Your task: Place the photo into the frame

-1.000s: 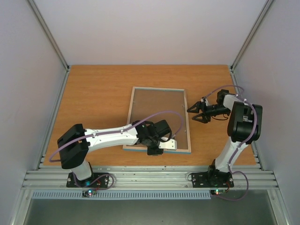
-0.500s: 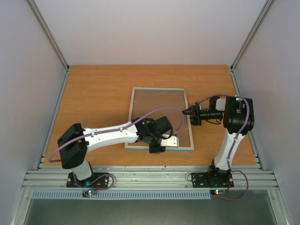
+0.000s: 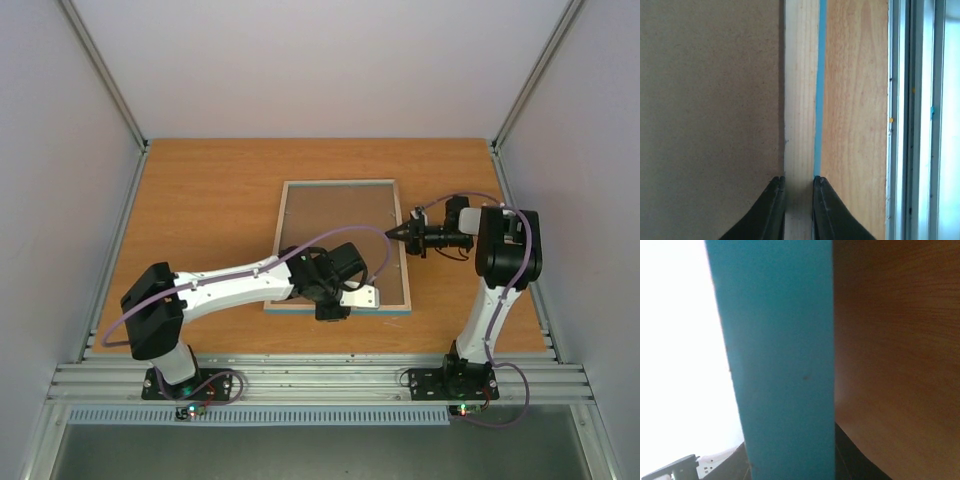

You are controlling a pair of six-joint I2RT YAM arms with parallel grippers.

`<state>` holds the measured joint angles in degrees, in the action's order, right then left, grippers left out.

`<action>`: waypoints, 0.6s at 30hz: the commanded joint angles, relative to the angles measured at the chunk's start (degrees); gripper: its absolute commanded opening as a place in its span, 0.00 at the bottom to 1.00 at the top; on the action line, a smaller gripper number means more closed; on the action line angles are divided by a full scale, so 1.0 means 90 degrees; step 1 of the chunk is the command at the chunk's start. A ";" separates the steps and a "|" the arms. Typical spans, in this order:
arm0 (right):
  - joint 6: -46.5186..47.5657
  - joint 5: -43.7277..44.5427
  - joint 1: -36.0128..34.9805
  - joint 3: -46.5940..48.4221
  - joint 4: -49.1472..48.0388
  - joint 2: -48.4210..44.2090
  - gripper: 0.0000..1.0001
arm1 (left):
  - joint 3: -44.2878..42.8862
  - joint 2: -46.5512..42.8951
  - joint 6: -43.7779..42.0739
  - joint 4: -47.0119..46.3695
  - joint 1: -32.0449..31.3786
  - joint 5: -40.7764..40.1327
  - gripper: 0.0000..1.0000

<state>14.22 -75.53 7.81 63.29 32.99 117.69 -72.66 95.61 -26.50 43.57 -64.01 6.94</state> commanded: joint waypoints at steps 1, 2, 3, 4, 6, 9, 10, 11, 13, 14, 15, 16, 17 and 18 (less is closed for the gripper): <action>-0.0715 -0.0299 0.0001 0.0328 0.0920 -0.0717 0.02 | -0.0445 -0.0461 -0.0488 0.0052 0.0316 -0.0425 0.23; -0.0699 -0.0262 0.0001 0.0409 0.0999 -0.0853 0.01 | -0.0498 -0.0595 -0.0541 0.0144 0.0432 -0.0421 0.32; -0.0676 -0.0215 0.0001 0.0497 0.1098 -0.0975 0.01 | -0.0550 -0.0710 -0.0566 0.0240 0.0564 -0.0389 0.41; -0.0664 -0.0195 0.0001 0.0599 0.1176 -0.1105 0.01 | -0.0584 -0.0842 -0.0601 0.0335 0.0693 -0.0366 0.50; -0.0640 -0.0154 0.0001 0.0792 0.1324 -0.1344 0.01 | -0.0637 -0.1118 -0.0627 0.0435 0.1004 -0.0349 0.64; -0.0623 0.0007 -0.0004 0.1157 0.1501 -0.1718 0.01 | -0.0770 -0.1502 -0.0501 0.0584 0.1580 -0.0213 0.83; -0.0609 0.0088 0.0000 0.1294 0.1561 -0.1833 0.01 | -0.0837 -0.1612 -0.0431 0.0660 0.1811 -0.0098 0.91; -0.0583 0.0158 0.0001 0.1444 0.1647 -0.1931 0.01 | -0.0879 -0.1707 -0.0355 0.0701 0.2111 -0.0039 0.96; -0.0451 0.0271 0.0000 0.1913 0.1894 -0.2080 0.01 | -0.0932 -0.1911 -0.0146 0.0716 0.2587 0.0097 0.99; -0.0336 0.0354 0.0001 0.2164 0.2102 -0.2127 0.01 | -0.0949 -0.1998 -0.0033 0.0703 0.2843 0.0158 0.99; -0.0209 0.0417 0.0001 0.2465 0.2307 -0.2151 0.01 | -0.0961 -0.2077 0.0083 0.0677 0.3087 0.0228 0.99; -0.0023 0.0481 0.0001 0.2771 0.2597 -0.2162 0.01 | -0.0968 -0.2159 0.0287 0.0652 0.3344 0.0334 0.99; 0.0144 0.0591 0.0001 0.3110 0.2937 -0.2180 0.01 | -0.0978 -0.2249 0.0410 0.0648 0.3577 0.0467 0.99; 0.0337 0.0705 0.0001 0.3423 0.3170 -0.2194 0.01 | -0.0969 -0.2325 0.0586 0.0614 0.3845 0.0596 0.99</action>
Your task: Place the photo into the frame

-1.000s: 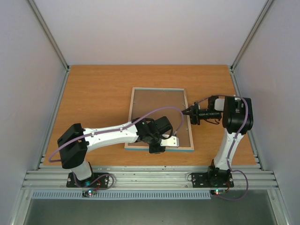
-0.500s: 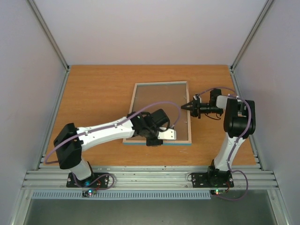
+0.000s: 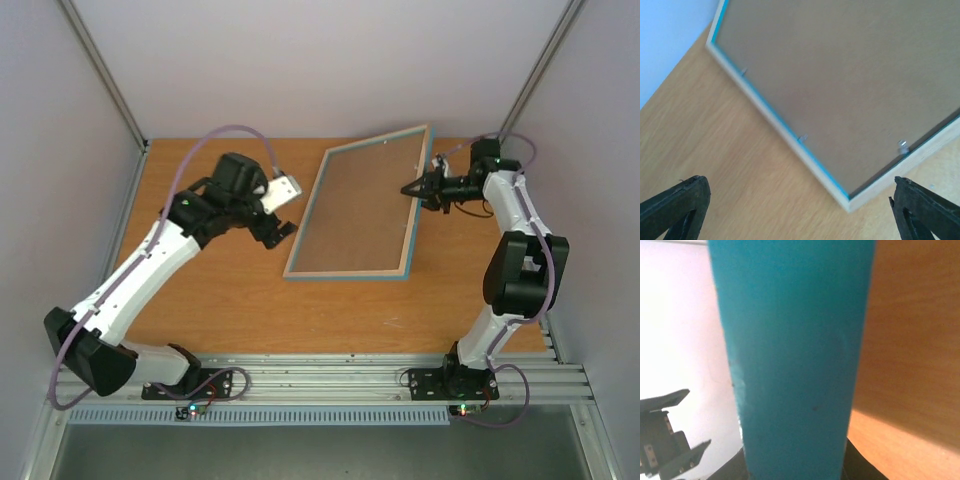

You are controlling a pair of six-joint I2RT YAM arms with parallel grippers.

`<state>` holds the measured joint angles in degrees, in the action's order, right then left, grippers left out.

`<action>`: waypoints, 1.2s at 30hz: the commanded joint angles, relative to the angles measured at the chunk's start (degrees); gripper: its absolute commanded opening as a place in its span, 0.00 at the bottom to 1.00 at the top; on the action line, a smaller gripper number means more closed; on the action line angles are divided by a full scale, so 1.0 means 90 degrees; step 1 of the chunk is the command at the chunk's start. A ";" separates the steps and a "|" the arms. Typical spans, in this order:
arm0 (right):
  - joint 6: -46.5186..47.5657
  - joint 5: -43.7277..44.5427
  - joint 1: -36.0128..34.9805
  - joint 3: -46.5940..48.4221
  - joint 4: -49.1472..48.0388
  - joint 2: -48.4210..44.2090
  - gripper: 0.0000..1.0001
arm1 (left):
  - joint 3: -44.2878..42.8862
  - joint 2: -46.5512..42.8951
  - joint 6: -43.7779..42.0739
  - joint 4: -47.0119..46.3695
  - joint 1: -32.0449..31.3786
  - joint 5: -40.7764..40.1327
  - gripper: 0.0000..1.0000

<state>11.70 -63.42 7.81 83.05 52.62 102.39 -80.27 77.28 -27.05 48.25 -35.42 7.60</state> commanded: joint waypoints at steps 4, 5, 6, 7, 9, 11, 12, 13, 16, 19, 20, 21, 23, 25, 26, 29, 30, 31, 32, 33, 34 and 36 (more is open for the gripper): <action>0.1738 0.0002 -0.0013 0.2609 0.2158 -0.0494 0.01 | -0.0011 -0.0627 0.1260 -0.0058 0.1622 0.1132 0.99; 0.1963 0.0167 -0.0009 0.2936 0.2400 -0.0494 0.01 | 0.0038 -0.0706 0.1421 -0.0092 0.1837 0.1248 0.99; 0.2162 0.0335 -0.0009 0.3236 0.2615 -0.0504 0.01 | 0.0082 -0.0801 0.1533 -0.0136 0.2041 0.1356 0.99; 0.2313 0.0502 -0.0014 0.3520 0.2763 -0.0523 0.01 | 0.0140 -0.0930 0.1626 -0.0186 0.2234 0.1488 0.99; 0.2602 0.0820 -0.0026 0.4040 0.3017 -0.0553 0.01 | 0.0221 -0.1093 0.1858 -0.0271 0.2595 0.1755 0.99; 0.2842 0.1150 -0.0061 0.4497 0.3205 -0.0548 0.01 | 0.0278 -0.1225 0.2009 -0.0336 0.2896 0.1970 0.99; 0.2932 0.1317 -0.0079 0.4688 0.3252 -0.0547 0.01 | 0.0337 -0.1289 0.2120 -0.0377 0.3025 0.2087 0.99; 0.3024 0.1458 -0.0118 0.4822 0.3281 -0.0546 0.01 | 0.0369 -0.1341 0.2211 -0.0403 0.3138 0.2175 1.00; 0.3302 0.1807 -0.0220 0.5175 0.3335 -0.0556 0.01 | 0.0452 -0.1471 0.2336 -0.0457 0.3326 0.2336 1.00; 0.3261 0.1399 -0.0224 0.5242 0.3432 -0.0566 0.01 | 0.0551 -0.1597 0.2417 -0.0559 0.3398 0.2541 0.99; 0.3238 0.1090 -0.0224 0.5190 0.3499 -0.0552 0.01 | 0.0588 -0.1632 0.2419 -0.0624 0.3398 0.2629 0.99; 0.3179 0.0805 -0.0229 0.5115 0.3553 -0.0535 0.01 | 0.0606 -0.1637 0.2419 -0.0692 0.3398 0.2698 0.99; 0.3044 0.0334 -0.0268 0.4901 0.3614 -0.0518 0.01 | 0.0538 -0.1554 0.2397 -0.0720 0.3398 0.2758 0.99; 0.2920 -0.0048 -0.0303 0.4623 0.3585 -0.0566 0.01 | 0.0369 -0.1374 0.2374 -0.0641 0.3398 0.2713 0.99; 0.2868 -0.0182 -0.0331 0.4458 0.3516 -0.0625 0.01 | 0.0270 -0.1287 0.2317 -0.0589 0.3393 0.2721 0.99; 0.2685 -0.0724 -0.0426 0.3808 0.3200 -0.0964 0.01 | -0.0012 -0.1095 0.2185 -0.0579 0.3282 0.2597 0.99; 0.2612 -0.0878 -0.0466 0.3573 0.3082 -0.1085 0.01 | -0.0117 -0.1025 0.2134 -0.0587 0.3168 0.2399 0.99; 0.2480 -0.1062 -0.0505 0.3331 0.2924 -0.1202 0.01 | -0.0234 -0.0953 0.2058 -0.0589 0.3005 0.2149 0.99; 0.2307 -0.1243 -0.0549 0.3035 0.2685 -0.1321 0.01 | -0.0365 -0.0856 0.1977 -0.0586 0.2832 0.1906 0.99; 0.2057 -0.1362 -0.0600 0.2725 0.2422 -0.1446 0.01 | -0.0512 -0.0759 0.1828 -0.0577 0.2613 0.1630 0.99; 0.1856 -0.1426 -0.0670 0.2433 0.2149 -0.1550 0.01 | -0.0652 -0.0629 0.1700 -0.0564 0.2409 0.1414 0.99; 0.1670 -0.1475 -0.0828 0.1968 0.1832 -0.1697 0.01 | -0.1016 -0.0328 0.1417 -0.0475 0.2025 0.1028 1.00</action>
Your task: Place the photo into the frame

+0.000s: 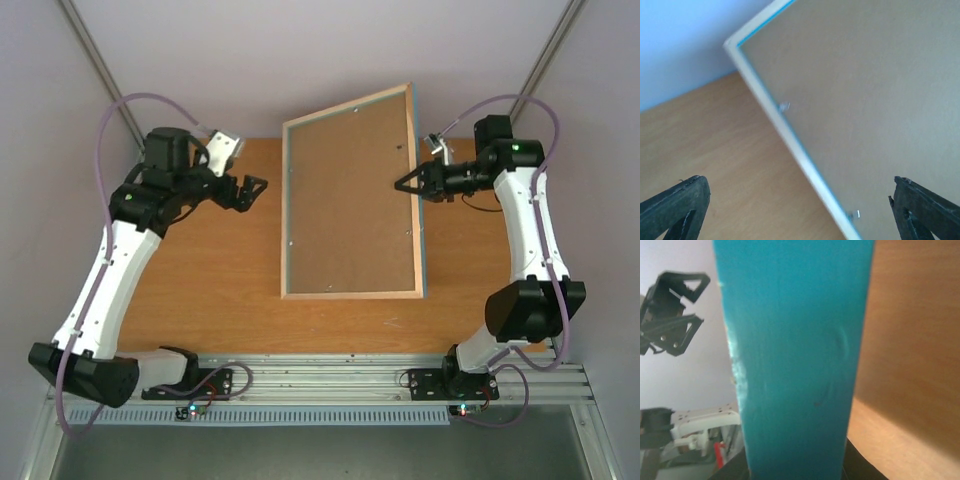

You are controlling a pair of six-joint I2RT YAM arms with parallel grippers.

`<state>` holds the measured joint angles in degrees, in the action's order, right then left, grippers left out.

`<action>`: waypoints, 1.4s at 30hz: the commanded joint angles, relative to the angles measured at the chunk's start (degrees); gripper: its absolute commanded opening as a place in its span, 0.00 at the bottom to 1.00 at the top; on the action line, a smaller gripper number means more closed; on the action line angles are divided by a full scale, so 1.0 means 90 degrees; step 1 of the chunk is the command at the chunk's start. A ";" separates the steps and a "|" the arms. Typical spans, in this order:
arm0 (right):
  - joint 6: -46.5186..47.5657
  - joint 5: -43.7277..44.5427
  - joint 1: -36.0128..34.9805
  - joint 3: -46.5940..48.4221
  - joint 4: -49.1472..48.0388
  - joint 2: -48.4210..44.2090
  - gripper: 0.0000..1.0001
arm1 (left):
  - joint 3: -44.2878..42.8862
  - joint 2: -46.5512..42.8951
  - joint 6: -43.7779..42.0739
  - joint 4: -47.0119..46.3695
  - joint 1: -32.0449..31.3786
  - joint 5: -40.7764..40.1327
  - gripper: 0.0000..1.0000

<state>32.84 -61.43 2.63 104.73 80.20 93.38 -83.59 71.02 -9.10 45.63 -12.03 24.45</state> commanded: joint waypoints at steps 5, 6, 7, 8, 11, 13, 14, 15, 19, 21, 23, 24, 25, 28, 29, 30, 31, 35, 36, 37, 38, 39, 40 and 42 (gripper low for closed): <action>-0.0874 -0.1686 -0.0714 -0.1494 -0.1777 -0.0894 0.01 | -0.1545 0.1142 -0.1274 0.0084 -0.1558 -0.1581 0.99; -0.0824 -0.1674 -0.0769 -0.1644 -0.1803 -0.0902 0.01 | -0.1663 0.1319 -0.1406 0.0116 -0.1725 -0.1700 0.99; -0.0793 -0.1663 -0.0816 -0.1807 -0.1832 -0.0909 0.01 | -0.1773 0.1452 -0.1614 0.0144 -0.1931 -0.1804 0.99; -0.0765 -0.1668 -0.0854 -0.1953 -0.1874 -0.0913 0.01 | -0.1852 0.1559 -0.1708 0.0170 -0.2052 -0.1867 1.00; -0.0629 -0.1730 -0.0970 -0.2413 -0.1991 -0.0946 0.01 | -0.1842 0.1827 -0.1921 0.0082 -0.2339 -0.2056 0.99; -0.0517 -0.1758 -0.1060 -0.2667 -0.2060 -0.0957 0.01 | -0.1700 0.1937 -0.1998 -0.0101 -0.2512 -0.2218 0.99; -0.0461 -0.1754 -0.1098 -0.2783 -0.2092 -0.0960 0.01 | -0.1616 0.1984 -0.2005 -0.0196 -0.2578 -0.2272 0.99; -0.0434 -0.1749 -0.1132 -0.2894 -0.2136 -0.0956 0.01 | -0.1538 0.2037 -0.2001 -0.0312 -0.2639 -0.2330 0.99; -0.0466 -0.1855 -0.1220 -0.3288 -0.2395 -0.0881 0.01 | -0.1469 0.2367 -0.1843 -0.0613 -0.2793 -0.2629 0.99; -0.0484 -0.1880 -0.1261 -0.3453 -0.2533 -0.0860 0.01 | -0.1507 0.2561 -0.1715 -0.0717 -0.2822 -0.2690 0.99; -0.0535 -0.1857 -0.1302 -0.3580 -0.2666 -0.0863 0.01 | -0.1588 0.2753 -0.1593 -0.0759 -0.2842 -0.2688 0.99; -0.0577 -0.1856 -0.1321 -0.3633 -0.2729 -0.0864 0.01 | -0.1628 0.2860 -0.1544 -0.0763 -0.2859 -0.2677 0.99; -0.0624 -0.1844 -0.1337 -0.3690 -0.2792 -0.0870 0.01 | -0.1668 0.2943 -0.1486 -0.0758 -0.2886 -0.2679 0.99; -0.0792 -0.1798 -0.1347 -0.3846 -0.2996 -0.0879 0.01 | -0.1690 0.3140 -0.1394 -0.0813 -0.2971 -0.2512 0.99; -0.0817 -0.1798 -0.1350 -0.3889 -0.3040 -0.0883 0.01 | -0.1681 0.3185 -0.1375 -0.0828 -0.2995 -0.2423 0.99; -0.0834 -0.1800 -0.1364 -0.3921 -0.3065 -0.0867 0.01 | -0.1688 0.3212 -0.1356 -0.0842 -0.3050 -0.2323 1.00; -0.0841 -0.1791 -0.1366 -0.3951 -0.3084 -0.0851 0.01 | -0.1702 0.3242 -0.1371 -0.0850 -0.3098 -0.2235 1.00; -0.0876 -0.1749 -0.1367 -0.4036 -0.3169 -0.0785 0.01 | -0.1690 0.3315 -0.1378 -0.0829 -0.3286 -0.1740 0.98; -0.0884 -0.1749 -0.1368 -0.4047 -0.3185 -0.0770 0.01 | -0.1675 0.3335 -0.1385 -0.0852 -0.3350 -0.1703 0.98; -0.0885 -0.1749 -0.1376 -0.4048 -0.3188 -0.0749 0.01 | -0.1663 0.3357 -0.1397 -0.0873 -0.3398 -0.1711 0.98; -0.0890 -0.1761 -0.1381 -0.4048 -0.3186 -0.0740 0.01 | -0.1660 0.3399 -0.1395 -0.0895 -0.3433 -0.1726 0.98; -0.0893 -0.1767 -0.1386 -0.4062 -0.3210 -0.0738 0.01 | -0.1673 0.3440 -0.1382 -0.0921 -0.3459 -0.1743 0.97; -0.0908 -0.1777 -0.1391 -0.4075 -0.3225 -0.0737 0.01 | -0.1691 0.3493 -0.1358 -0.0952 -0.3475 -0.1777 0.96; -0.0908 -0.1791 -0.1398 -0.4096 -0.3222 -0.0728 0.01 | -0.1765 0.3610 -0.1292 -0.0977 -0.3477 -0.1873 0.95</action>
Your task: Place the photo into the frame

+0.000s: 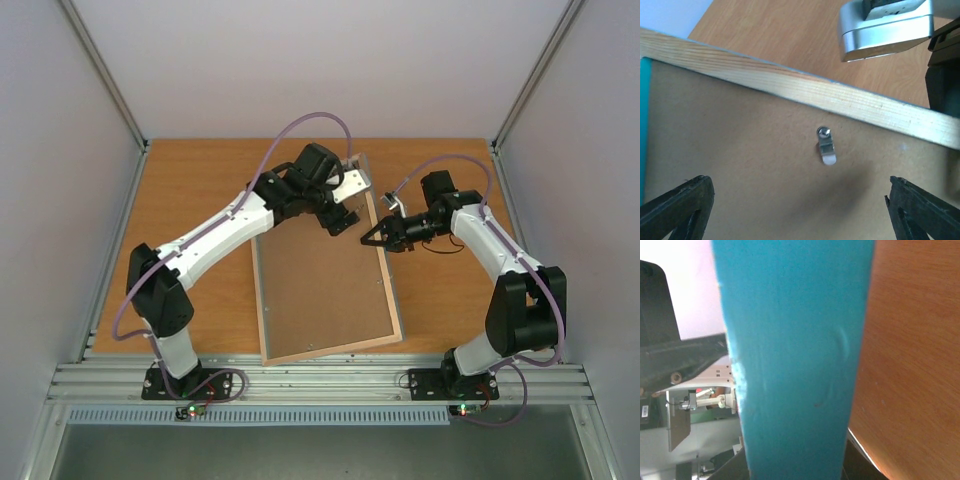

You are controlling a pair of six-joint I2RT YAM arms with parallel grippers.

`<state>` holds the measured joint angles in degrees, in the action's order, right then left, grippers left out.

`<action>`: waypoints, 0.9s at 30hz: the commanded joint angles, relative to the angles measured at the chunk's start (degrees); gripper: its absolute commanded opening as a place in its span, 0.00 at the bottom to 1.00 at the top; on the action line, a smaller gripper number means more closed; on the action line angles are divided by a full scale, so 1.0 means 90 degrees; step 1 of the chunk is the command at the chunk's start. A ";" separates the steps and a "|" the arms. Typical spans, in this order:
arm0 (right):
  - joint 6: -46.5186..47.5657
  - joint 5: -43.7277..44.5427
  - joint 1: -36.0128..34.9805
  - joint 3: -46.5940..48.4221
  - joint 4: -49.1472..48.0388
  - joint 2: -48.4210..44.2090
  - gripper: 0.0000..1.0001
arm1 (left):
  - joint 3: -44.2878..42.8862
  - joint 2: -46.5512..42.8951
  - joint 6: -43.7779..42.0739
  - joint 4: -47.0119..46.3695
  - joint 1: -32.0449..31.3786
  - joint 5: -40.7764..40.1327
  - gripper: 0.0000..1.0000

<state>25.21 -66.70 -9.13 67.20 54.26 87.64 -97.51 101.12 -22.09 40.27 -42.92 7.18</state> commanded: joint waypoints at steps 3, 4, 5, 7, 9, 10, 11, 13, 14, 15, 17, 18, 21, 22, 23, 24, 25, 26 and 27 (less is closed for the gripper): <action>-0.0027 -0.1232 -0.0104 0.0065 -0.0288 -0.0080 0.01 | -0.0276 0.0435 0.0178 -0.0439 -0.0046 -0.0197 0.93; -0.0005 -0.1238 -0.0100 0.0069 -0.0266 -0.0079 0.01 | -0.0270 0.0480 0.0179 -0.0469 -0.0046 -0.0291 0.92; 0.0066 -0.1241 -0.0099 0.0073 -0.0204 -0.0072 0.01 | -0.0259 0.0519 0.0179 -0.0503 -0.0052 -0.0395 0.91; 0.0216 -0.1237 -0.0099 0.0092 -0.0043 -0.0046 0.01 | -0.0235 0.0572 0.0198 -0.0595 -0.0050 -0.0632 0.88; 0.0401 -0.1214 -0.0099 0.0101 0.0146 -0.0002 0.01 | -0.0199 0.0608 0.0250 -0.0705 -0.0043 -0.0848 0.85; 0.0481 -0.1204 -0.0099 0.0102 0.0230 0.0015 0.01 | -0.0183 0.0617 0.0269 -0.0772 -0.0030 -0.0971 0.84; 0.0552 -0.1203 -0.0099 0.0107 0.0299 0.0040 0.01 | -0.0168 0.0633 0.0279 -0.0842 -0.0023 -0.1049 0.82; 0.0651 -0.1203 -0.0099 0.0095 0.0382 0.0072 0.01 | -0.0178 0.0688 0.0312 -0.0929 -0.0003 -0.1120 0.79; 0.0678 -0.1211 -0.0099 0.0095 0.0407 0.0084 0.01 | -0.0201 0.0726 0.0333 -0.0949 0.0003 -0.1137 0.79; 0.0699 -0.1212 -0.0099 0.0084 0.0423 0.0088 0.01 | -0.0238 0.0777 0.0342 -0.0958 0.0013 -0.1127 0.79; 0.0722 -0.1231 -0.0099 0.0076 0.0450 0.0116 0.01 | -0.0341 0.0884 0.0413 -0.0952 0.0021 -0.1045 0.79; 0.0734 -0.1240 -0.0099 0.0075 0.0446 0.0128 0.01 | -0.0397 0.0940 0.0442 -0.0929 0.0015 -0.0965 0.78; 0.0745 -0.1291 -0.0102 0.0081 0.0462 0.0154 0.01 | -0.0500 0.1069 0.0612 -0.0906 0.0016 -0.0500 0.78; 0.0751 -0.1315 -0.0100 0.0087 0.0456 0.0155 0.01 | -0.0498 0.1093 0.0653 -0.0900 0.0020 -0.0263 0.78; 0.0731 -0.1333 -0.0104 0.0096 0.0450 0.0163 0.01 | -0.0455 0.1093 0.0710 -0.0916 0.0017 -0.0016 0.77; 0.0730 -0.1357 -0.0100 0.0113 0.0456 0.0178 0.01 | -0.0416 0.1087 0.0796 -0.0937 0.0014 0.0216 0.77; 0.0731 -0.1389 -0.0099 0.0128 0.0452 0.0175 0.01 | -0.0381 0.1080 0.0848 -0.0948 0.0014 0.0497 0.76; 0.0719 -0.1420 -0.0107 0.0138 0.0447 0.0175 0.01 | -0.0347 0.1085 0.0900 -0.0961 0.0012 0.0640 0.75; 0.0701 -0.1449 -0.0105 0.0145 0.0439 0.0180 0.01 | -0.0317 0.1079 0.0937 -0.0968 0.0019 0.0761 0.74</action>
<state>28.23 -65.98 -8.91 66.89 58.15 90.50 -100.64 109.30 -16.49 34.37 -42.17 4.78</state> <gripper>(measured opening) 0.212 0.751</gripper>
